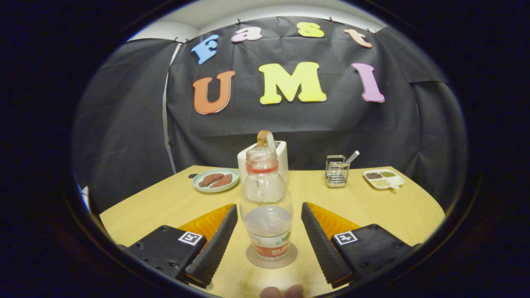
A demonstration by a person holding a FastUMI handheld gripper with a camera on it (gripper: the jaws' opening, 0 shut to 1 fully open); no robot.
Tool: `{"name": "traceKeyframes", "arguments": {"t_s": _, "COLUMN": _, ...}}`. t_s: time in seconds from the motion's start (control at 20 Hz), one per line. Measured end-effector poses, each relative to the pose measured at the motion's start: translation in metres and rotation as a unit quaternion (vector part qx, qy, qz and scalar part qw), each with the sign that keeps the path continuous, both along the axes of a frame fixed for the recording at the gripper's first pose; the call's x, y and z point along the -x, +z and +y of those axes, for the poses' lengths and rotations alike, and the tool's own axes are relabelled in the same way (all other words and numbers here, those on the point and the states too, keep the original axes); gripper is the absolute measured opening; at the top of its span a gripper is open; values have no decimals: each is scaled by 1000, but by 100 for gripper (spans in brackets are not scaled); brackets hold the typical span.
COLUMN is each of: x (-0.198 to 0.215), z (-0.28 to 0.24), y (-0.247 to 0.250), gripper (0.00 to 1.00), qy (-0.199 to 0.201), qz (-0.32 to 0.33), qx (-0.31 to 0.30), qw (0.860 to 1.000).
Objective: Take the bottle from table, then pour the juice into the cup, finally place the bottle on the coaster
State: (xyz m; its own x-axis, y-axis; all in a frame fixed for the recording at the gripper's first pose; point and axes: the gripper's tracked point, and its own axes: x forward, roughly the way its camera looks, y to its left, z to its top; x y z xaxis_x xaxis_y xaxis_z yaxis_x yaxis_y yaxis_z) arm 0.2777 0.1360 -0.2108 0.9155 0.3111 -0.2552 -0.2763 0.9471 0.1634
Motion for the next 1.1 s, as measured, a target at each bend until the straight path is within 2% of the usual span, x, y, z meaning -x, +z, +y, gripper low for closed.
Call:
{"name": "traceKeyframes", "arguments": {"t_s": 0.25, "x": 33, "z": -17, "y": 67, "gripper": 99, "qy": -8, "qz": -45, "qx": 5, "qw": 999}}
{"name": "traceKeyframes", "arguments": {"t_s": 0.5, "x": 73, "z": -50, "y": 141, "gripper": 99, "qy": -50, "qz": -93, "qx": 11, "qw": 994}}
{"name": "traceKeyframes", "arguments": {"t_s": 0.65, "x": 102, "z": -62, "y": 174, "gripper": 100, "qy": -62, "qz": -110, "qx": 16, "qw": 992}}
{"name": "traceKeyframes", "arguments": {"t_s": 0.85, "x": 140, "z": -83, "y": 203, "gripper": 99, "qy": -84, "qz": -130, "qx": 22, "qw": 988}}
{"name": "traceKeyframes", "arguments": {"t_s": 1.1, "x": 182, "z": -103, "y": 210, "gripper": 100, "qy": -106, "qz": -132, "qx": 47, "qw": 984}}
